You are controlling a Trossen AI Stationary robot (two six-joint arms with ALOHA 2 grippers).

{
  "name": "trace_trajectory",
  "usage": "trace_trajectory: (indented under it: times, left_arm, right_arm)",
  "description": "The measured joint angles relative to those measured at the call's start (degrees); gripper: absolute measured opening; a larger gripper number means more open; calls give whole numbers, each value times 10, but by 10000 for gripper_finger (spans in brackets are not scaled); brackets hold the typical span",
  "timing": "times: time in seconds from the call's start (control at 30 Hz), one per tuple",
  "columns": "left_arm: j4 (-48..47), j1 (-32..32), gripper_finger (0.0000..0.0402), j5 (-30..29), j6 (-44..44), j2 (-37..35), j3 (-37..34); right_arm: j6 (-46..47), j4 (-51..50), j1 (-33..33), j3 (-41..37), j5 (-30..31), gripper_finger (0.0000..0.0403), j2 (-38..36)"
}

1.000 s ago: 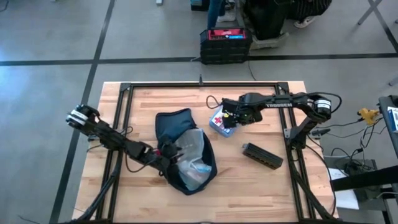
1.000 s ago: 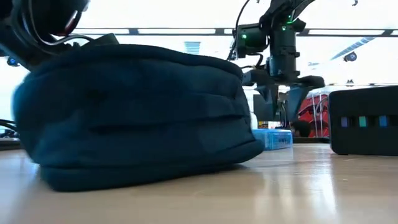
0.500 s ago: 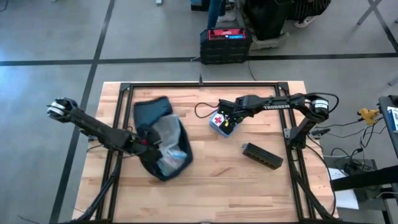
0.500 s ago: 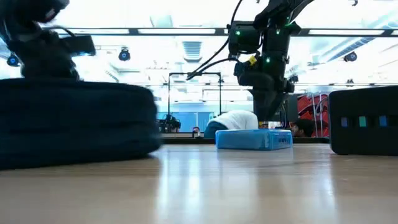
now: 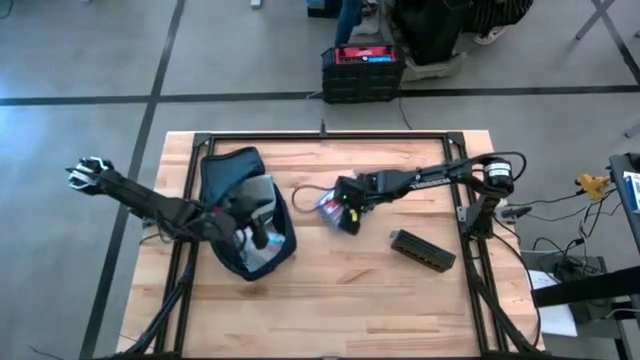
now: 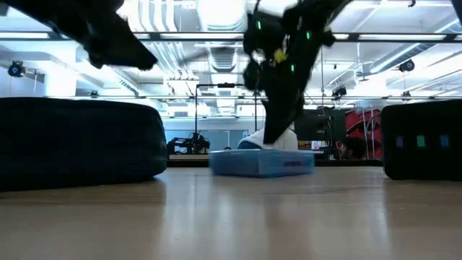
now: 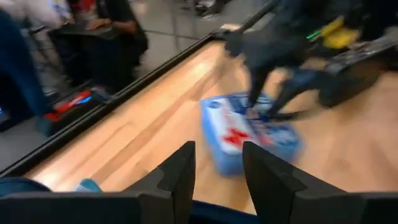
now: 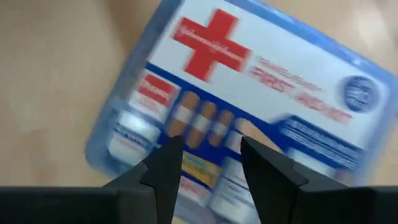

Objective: Unpack backpack
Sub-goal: Put the blue medicine box into the backpack

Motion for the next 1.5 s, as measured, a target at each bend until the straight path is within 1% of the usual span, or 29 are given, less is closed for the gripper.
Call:
trace_trajectory:
  times: [0.1, 0.17, 0.2, 0.27, 0.37, 0.43, 0.53, 0.63, 0.8, 0.93, 0.97, 1.07, 1.23, 1.37, 1.43, 1.5]
  left_arm:
    - [3, 35, 119, 4, -29, 50, 0]
    - [26, 65, 119, 33, -36, 85, 0]
    - [55, 80, 119, 57, -28, 106, 0]
    - [119, 108, 119, 114, -1, 148, 0]
    - [230, 140, 119, 196, 43, 218, 7]
    - [253, 150, 119, 228, 51, 259, 18]
    - [250, 156, 119, 237, 57, 306, 39]
    - [257, 158, 119, 248, 61, 360, 67]
    - [265, 156, 119, 271, 49, 414, 98]
    - [263, 156, 119, 273, 44, 433, 103]
    - [264, 156, 119, 270, 44, 435, 102]
    - [265, 156, 119, 270, 45, 436, 93]
    - [274, 156, 119, 270, 61, 441, 86]
    - [276, 157, 119, 269, 76, 442, 81]
    - [281, 157, 119, 269, 81, 441, 75]
    - [285, 157, 119, 273, 88, 440, 71]
  right_arm:
    - [-71, -3, 24, 7, 5, 126, -17]
    - [-117, -8, 49, 3, 11, 119, -19]
    - [-136, -11, 64, -1, 18, 116, -21]
    - [-170, -14, 99, -4, 53, 113, -25]
    - [-220, -16, 150, -15, 127, 115, -26]
    - [-246, -10, 175, -19, 158, 125, -14]
    - [-257, -3, 201, -21, 185, 147, -5]
    - [-255, 22, 229, -21, 219, 180, 22]
    - [-249, 33, 242, -24, 254, 233, 74]
    - [-255, 39, 244, -25, 338, 270, 121]
    - [-259, 37, 243, -25, 352, 278, 130]
    - [-282, 44, 242, -24, 370, 300, 148]
    - [-324, 76, 240, -26, 378, 321, 158]
    - [-359, 89, 239, -15, 385, 325, 145]
    - [-365, 97, 239, -4, 372, 324, 141]
    - [-375, 98, 242, 3, 373, 321, 125]
